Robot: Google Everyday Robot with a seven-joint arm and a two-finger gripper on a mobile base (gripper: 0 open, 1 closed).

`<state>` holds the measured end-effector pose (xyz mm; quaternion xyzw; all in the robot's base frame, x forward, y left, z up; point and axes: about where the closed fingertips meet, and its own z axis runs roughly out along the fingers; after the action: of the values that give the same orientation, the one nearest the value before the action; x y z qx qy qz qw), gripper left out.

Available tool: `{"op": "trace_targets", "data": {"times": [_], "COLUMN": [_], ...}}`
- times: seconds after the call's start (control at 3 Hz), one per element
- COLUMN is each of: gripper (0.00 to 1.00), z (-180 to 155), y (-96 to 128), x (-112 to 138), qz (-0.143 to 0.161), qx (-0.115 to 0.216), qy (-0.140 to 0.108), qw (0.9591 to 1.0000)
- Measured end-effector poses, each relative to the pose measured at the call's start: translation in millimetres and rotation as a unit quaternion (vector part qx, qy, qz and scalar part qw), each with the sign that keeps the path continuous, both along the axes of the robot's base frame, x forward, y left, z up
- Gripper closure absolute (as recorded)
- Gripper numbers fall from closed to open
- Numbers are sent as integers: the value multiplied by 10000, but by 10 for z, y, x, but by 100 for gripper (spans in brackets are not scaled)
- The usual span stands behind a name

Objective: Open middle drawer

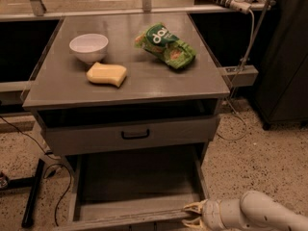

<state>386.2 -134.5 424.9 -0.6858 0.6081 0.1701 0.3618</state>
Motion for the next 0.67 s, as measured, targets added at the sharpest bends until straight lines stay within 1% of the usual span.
{"op": "trace_targets", "data": {"times": [0.33,0.67], "gripper": [100,81], "z": [-19,-19], "y": [-24,-24], "x": [-136,-136], "qz": [-12,-12], "qx": [31,31], "qy": [-11,-11], "qw": [10000,10000]}}
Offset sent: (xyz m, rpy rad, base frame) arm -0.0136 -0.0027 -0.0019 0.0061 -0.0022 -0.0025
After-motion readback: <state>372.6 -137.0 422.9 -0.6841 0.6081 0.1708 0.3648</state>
